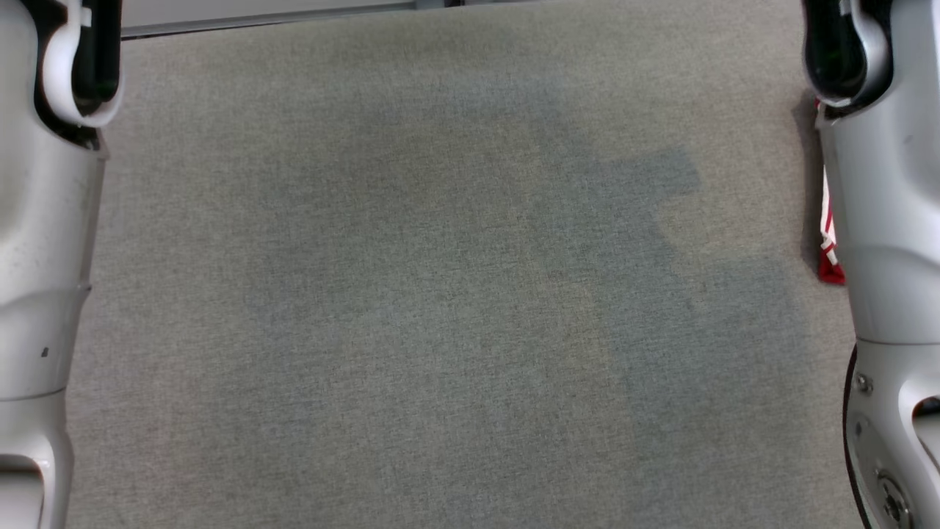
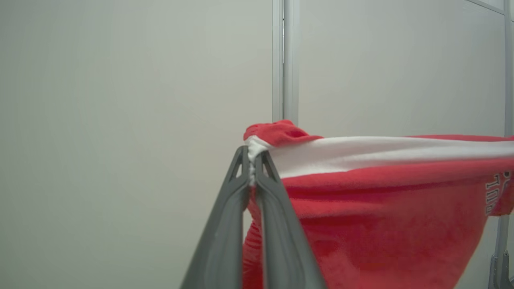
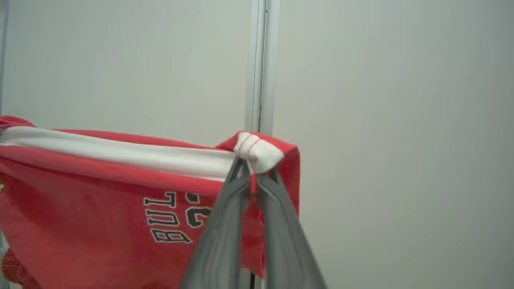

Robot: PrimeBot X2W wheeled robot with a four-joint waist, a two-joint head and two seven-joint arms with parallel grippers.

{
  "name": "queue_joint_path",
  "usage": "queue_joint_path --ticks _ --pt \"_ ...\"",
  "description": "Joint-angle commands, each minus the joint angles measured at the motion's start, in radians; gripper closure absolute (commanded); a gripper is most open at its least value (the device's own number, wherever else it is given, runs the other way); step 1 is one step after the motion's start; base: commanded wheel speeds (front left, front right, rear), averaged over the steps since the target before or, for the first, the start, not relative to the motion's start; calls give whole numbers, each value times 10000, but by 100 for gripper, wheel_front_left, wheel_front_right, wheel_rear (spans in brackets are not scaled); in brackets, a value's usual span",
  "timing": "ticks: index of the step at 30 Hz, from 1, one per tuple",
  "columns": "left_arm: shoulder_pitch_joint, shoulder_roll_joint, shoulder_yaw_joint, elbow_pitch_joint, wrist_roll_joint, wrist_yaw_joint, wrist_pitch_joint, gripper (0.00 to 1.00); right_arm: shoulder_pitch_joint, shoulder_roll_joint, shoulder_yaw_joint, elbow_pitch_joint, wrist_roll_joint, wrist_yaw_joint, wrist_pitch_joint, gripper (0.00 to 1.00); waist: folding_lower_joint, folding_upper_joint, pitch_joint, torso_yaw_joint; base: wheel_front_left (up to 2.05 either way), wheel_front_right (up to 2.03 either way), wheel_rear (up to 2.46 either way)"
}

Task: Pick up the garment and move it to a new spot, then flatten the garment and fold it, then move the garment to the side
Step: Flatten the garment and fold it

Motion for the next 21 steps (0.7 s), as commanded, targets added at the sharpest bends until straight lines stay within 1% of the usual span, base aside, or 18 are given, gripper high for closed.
queue_joint_path --ticks 1,3,6,9,11,16,19,20,21 --pt "45 14 150 84 -47 -46 -187 100 5 -143 -78 144 -111 -22 -59 100 -2 0 141 39 0 0 0" --pt "485 -109 37 158 -92 -244 -382 100 348 -139 79 174 -258 -21 -68 100 -2 0 295 82 0 0 0" --pt "1263 -311 -369 278 10 -524 -564 100 1194 -280 471 582 -57 -16 -71 100 -2 0 453 231 0 0 0" --pt "2317 -578 -598 363 6 -666 -656 100 2090 -577 1161 1047 603 -11 52 100 -2 0 501 417 0 0 0" --pt "3129 -672 -715 358 88 -745 -674 100 2798 -852 1652 1176 1227 -11 364 100 -2 0 445 497 0 0 0" --pt "5311 -625 -673 -116 127 -852 -675 100 4699 -1796 2616 515 2681 -13 1527 100 -2 0 -129 686 0 0 0" --pt "6601 -385 -799 -423 -40 -864 -677 100 5994 -2389 2726 -262 3413 -18 2404 100 -2 0 -634 803 0 0 0" --pt "6601 -385 -799 -423 -40 -864 -677 100 5994 -2389 2726 -262 3413 -18 2404 100 -2 0 -634 803 0 0 0" --pt "6985 -265 -828 -546 -113 -870 -668 100 6442 -2559 2704 -550 3607 -21 2715 100 -2 0 -808 828 0 0 0"
